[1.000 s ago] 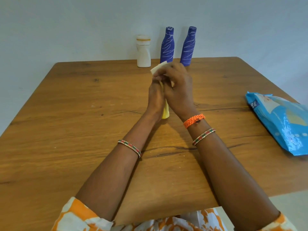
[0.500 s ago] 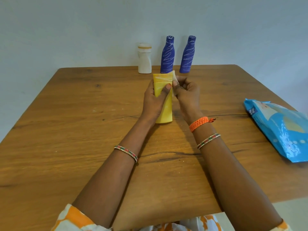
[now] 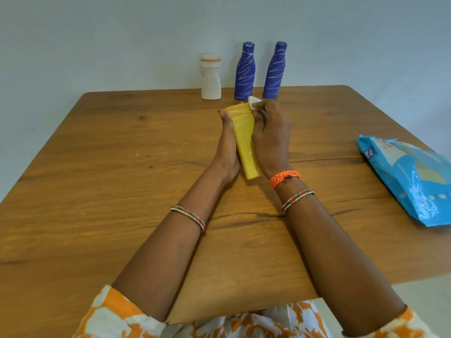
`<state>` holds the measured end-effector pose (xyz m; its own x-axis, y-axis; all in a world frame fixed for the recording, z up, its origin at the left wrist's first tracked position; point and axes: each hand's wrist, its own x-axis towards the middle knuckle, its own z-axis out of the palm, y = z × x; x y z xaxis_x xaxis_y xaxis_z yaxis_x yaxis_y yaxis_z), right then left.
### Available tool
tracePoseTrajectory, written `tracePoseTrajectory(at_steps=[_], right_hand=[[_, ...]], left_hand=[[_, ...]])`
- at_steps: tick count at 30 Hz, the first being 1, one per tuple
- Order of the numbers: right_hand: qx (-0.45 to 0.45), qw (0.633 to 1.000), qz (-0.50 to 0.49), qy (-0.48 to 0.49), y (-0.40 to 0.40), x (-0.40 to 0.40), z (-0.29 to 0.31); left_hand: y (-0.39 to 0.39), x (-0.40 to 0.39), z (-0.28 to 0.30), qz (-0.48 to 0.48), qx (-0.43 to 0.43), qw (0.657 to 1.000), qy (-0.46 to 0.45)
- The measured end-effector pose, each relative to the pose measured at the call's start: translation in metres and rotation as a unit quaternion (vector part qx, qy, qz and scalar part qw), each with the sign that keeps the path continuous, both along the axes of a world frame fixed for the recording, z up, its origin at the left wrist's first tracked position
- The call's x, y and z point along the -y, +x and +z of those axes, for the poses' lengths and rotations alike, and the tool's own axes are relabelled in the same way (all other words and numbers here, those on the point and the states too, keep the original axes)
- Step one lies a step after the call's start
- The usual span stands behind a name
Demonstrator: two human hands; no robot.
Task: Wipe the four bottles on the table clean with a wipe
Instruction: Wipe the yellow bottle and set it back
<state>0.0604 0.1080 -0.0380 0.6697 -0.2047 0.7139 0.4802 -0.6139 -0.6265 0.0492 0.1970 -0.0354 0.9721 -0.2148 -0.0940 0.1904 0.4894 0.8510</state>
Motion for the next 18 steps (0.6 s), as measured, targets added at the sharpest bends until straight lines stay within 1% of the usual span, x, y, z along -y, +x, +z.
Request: tracePoseTrajectory(at_steps=[3,5,7,8,9,12,13,15,18], right_hand=[[0.028,0.999,0.019,-0.040,-0.005,-0.010,0.004],[0.050,0.993,0.058,-0.090,-0.012,-0.020,0.007],[0.056,0.983,0.102,-0.141,-0.015,-0.024,0.009],[0.053,0.982,0.109,-0.145,-0.015,-0.021,0.010],[0.046,0.986,0.099,-0.126,-0.012,-0.015,0.010],[0.001,0.999,0.040,0.010,-0.003,0.005,0.008],[-0.010,0.999,0.037,0.027,-0.003,0.007,0.008],[0.001,0.998,0.053,-0.017,-0.009,0.000,0.010],[0.044,0.981,0.110,-0.154,-0.019,-0.016,0.016]], left_hand=[[-0.001,0.004,-0.004,0.016,0.023,0.999,0.032],[-0.002,0.005,-0.008,0.047,0.053,0.996,0.048],[0.000,0.002,-0.009,0.086,0.064,0.992,0.068],[0.001,0.001,-0.009,0.091,0.064,0.992,0.065],[0.003,0.000,-0.009,0.087,0.066,0.992,0.064],[0.006,-0.003,-0.007,0.081,0.060,0.993,0.061],[0.006,-0.003,-0.007,0.085,0.060,0.992,0.068],[0.007,-0.001,-0.010,0.090,0.073,0.990,0.074],[0.004,0.001,-0.011,0.132,0.096,0.980,0.115]])
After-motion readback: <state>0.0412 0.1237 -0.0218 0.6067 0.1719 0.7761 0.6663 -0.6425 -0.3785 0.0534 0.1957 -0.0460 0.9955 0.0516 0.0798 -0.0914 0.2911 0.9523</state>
